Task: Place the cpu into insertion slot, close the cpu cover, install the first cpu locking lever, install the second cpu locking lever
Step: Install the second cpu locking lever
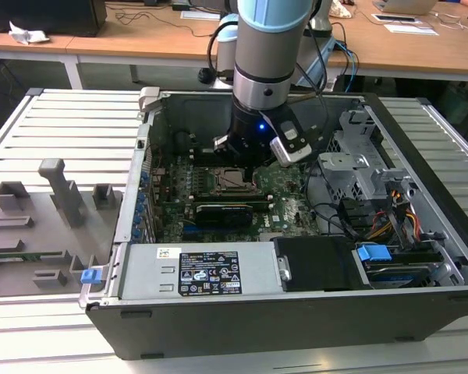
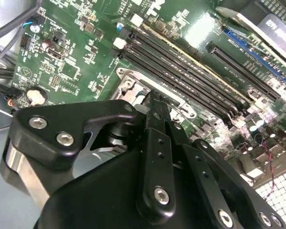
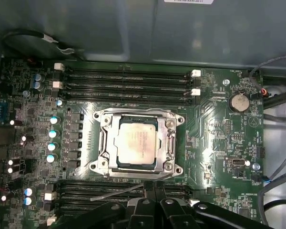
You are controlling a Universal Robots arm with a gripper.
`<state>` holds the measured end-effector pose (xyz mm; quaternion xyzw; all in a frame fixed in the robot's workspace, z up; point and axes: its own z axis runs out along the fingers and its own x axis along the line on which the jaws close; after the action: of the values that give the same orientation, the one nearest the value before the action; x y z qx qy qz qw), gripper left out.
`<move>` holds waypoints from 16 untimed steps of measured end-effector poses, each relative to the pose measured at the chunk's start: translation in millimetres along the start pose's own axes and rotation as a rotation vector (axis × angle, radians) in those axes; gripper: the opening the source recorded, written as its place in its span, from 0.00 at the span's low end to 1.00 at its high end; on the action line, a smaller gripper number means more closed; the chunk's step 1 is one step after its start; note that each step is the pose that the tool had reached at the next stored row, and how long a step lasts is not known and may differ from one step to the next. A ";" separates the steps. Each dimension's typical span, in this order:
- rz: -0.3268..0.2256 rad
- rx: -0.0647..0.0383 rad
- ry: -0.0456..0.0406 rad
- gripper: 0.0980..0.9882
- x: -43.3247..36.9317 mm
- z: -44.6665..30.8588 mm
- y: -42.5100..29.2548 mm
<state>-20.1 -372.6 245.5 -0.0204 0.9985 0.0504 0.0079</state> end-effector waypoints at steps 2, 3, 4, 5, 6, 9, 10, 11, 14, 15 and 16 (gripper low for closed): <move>-0.005 -0.004 0.0003 0.01 7.6 0.9 -1.3; -0.008 -0.004 0.0006 0.01 8.7 1.3 -2.3; -0.009 -0.004 0.0008 0.01 9.2 1.5 -3.0; -0.010 -0.005 0.0008 0.01 10.1 1.6 -3.9; -0.010 -0.006 0.0008 0.01 11.7 1.7 -4.8; -0.010 -0.010 0.0005 0.01 15.8 2.5 -5.6; -0.010 -0.009 0.0007 0.01 15.9 2.7 -5.7; -0.010 -0.009 0.0007 0.01 16.0 2.8 -5.8; -0.010 -0.010 0.0006 0.01 16.6 4.9 -5.9; -0.010 -0.010 0.0006 0.01 17.0 5.5 -5.9; -0.010 -0.010 0.0006 0.01 17.3 6.2 -6.0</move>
<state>-37.0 -378.6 238.4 -0.0253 0.9981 0.0551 0.0077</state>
